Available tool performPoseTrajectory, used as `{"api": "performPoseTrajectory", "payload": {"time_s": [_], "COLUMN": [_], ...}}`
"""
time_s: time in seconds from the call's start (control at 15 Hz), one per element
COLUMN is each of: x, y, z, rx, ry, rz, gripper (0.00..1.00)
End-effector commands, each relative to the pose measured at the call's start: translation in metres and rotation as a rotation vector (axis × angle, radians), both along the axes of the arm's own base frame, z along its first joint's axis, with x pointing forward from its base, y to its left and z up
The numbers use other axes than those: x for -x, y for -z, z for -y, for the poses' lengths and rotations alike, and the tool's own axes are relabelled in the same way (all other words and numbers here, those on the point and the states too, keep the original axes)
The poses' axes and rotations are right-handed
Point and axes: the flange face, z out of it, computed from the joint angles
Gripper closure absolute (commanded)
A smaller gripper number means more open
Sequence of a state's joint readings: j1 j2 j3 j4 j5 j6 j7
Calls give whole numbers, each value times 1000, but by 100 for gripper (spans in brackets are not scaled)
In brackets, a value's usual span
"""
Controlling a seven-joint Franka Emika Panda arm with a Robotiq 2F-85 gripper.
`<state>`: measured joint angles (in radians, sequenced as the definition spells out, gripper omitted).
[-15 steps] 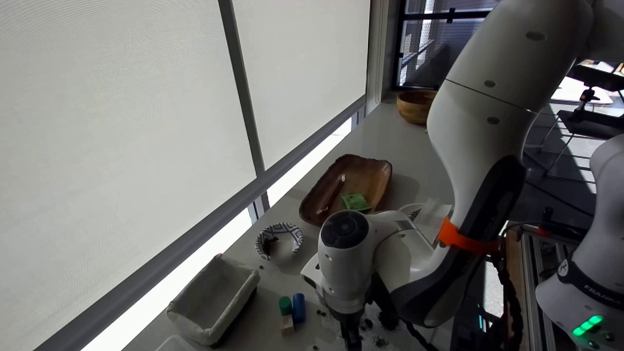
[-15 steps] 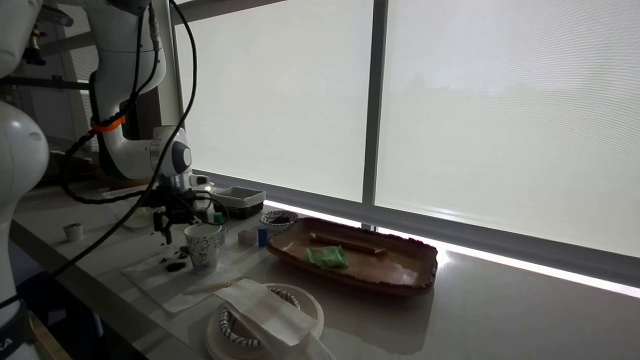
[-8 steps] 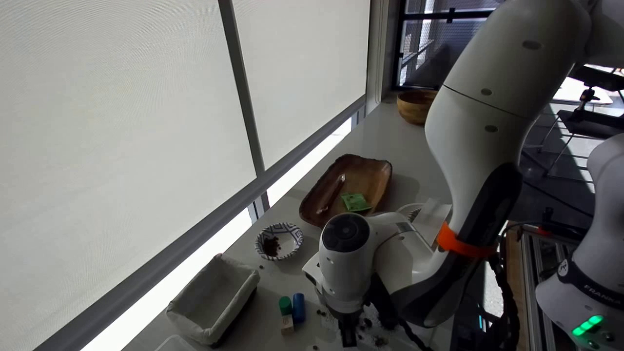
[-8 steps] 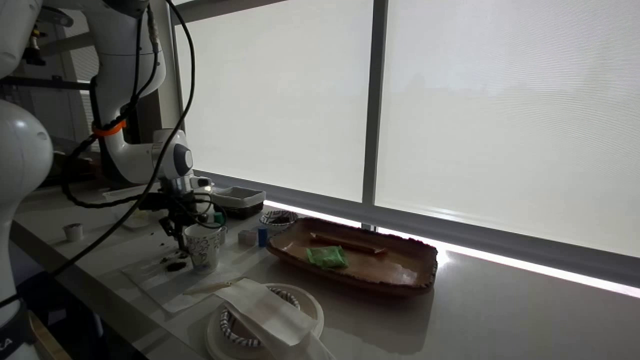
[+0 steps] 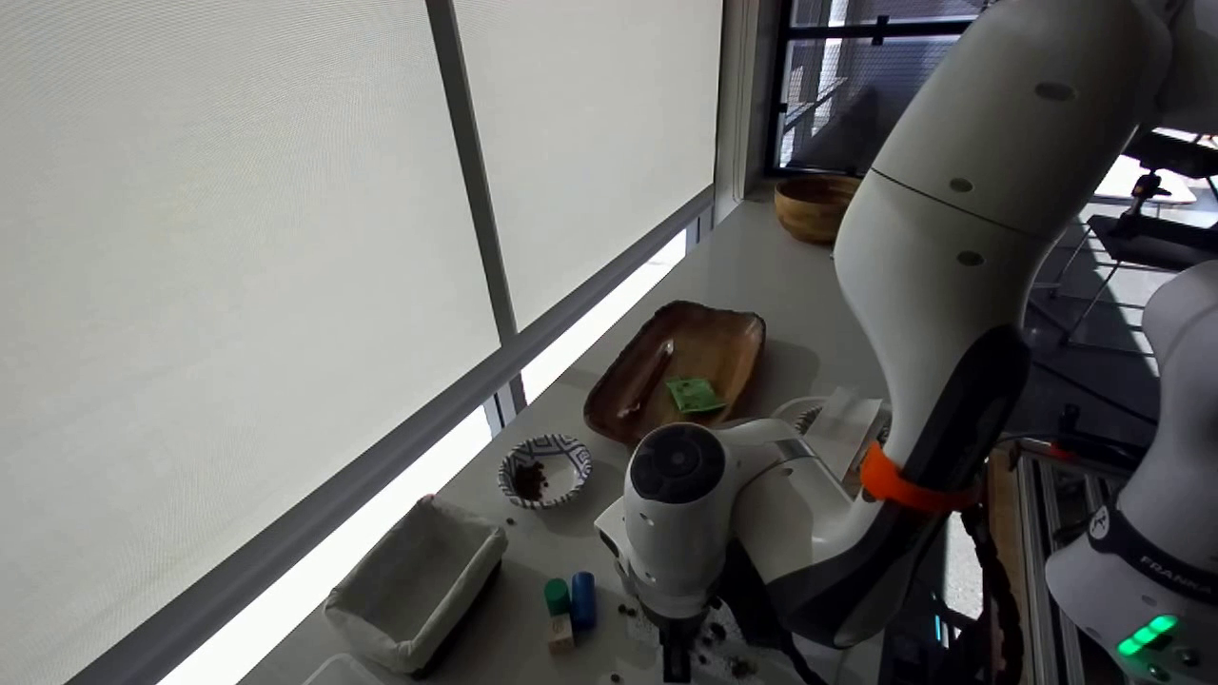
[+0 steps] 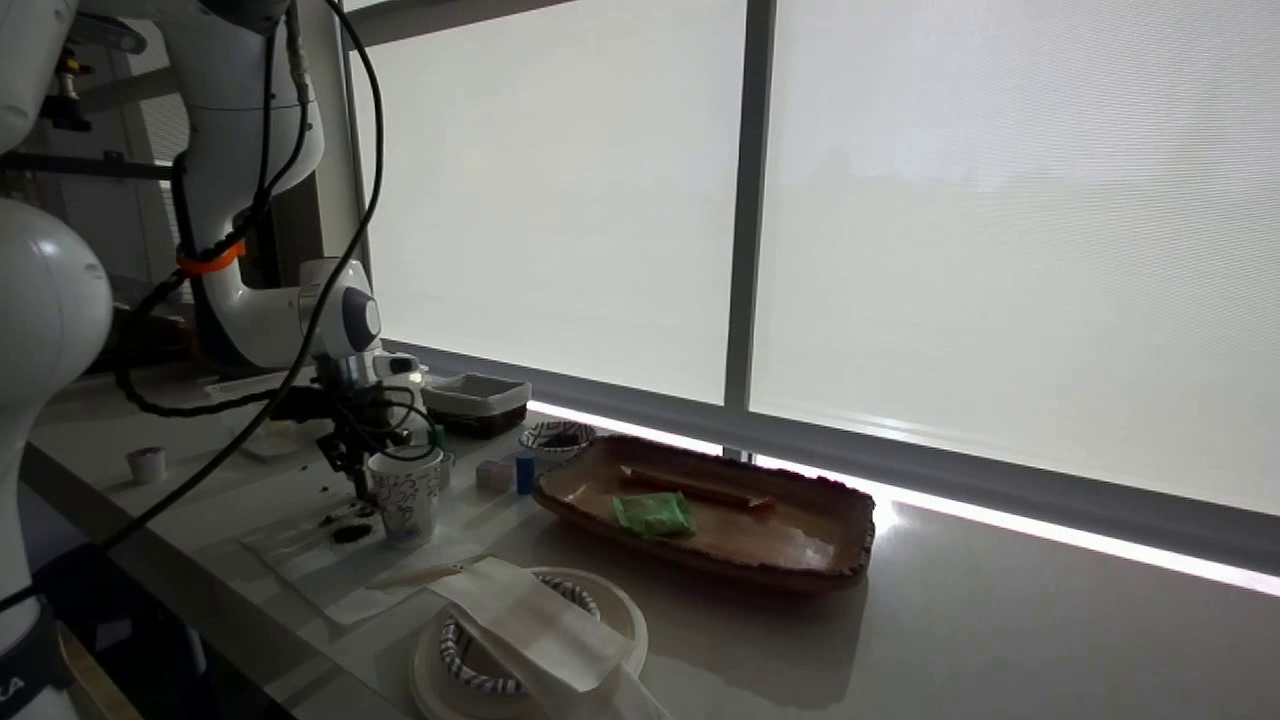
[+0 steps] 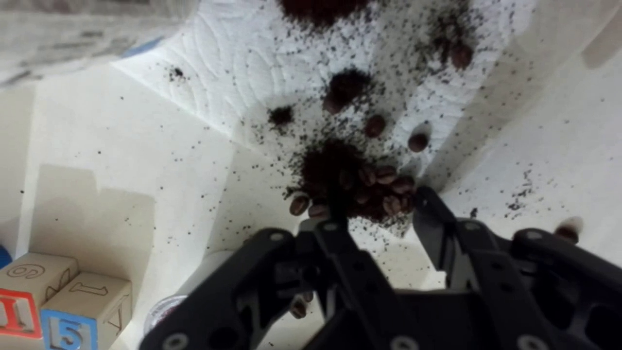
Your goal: Put some of the objects on the serviette in the white cup
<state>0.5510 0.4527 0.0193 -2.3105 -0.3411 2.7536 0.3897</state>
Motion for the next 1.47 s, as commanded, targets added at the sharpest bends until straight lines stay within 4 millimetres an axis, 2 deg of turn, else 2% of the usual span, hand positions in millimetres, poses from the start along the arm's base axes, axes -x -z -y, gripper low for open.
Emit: {"api": "performPoseTrajectory", "payload": {"time_s": [0.0,0.07,0.27,0.47,0.8,0.87,1.0,1.07,1.13,1.4], "x": [7,8,9,9,12,13,13,12,12,12], "y": [-3,-4,-6,-8,-8,-8,-7,-6,-5,-4], "z": [2,2,3,4,6,6,7,8,8,10], "rx": [23,25,33,37,33,33,36,36,37,37], "ry": [39,49,70,85,104,109,113,115,116,118], "rz": [10,13,18,24,17,17,18,18,18,14], "gripper": [60,62,60,47,58,66,67,75,73,80]}}
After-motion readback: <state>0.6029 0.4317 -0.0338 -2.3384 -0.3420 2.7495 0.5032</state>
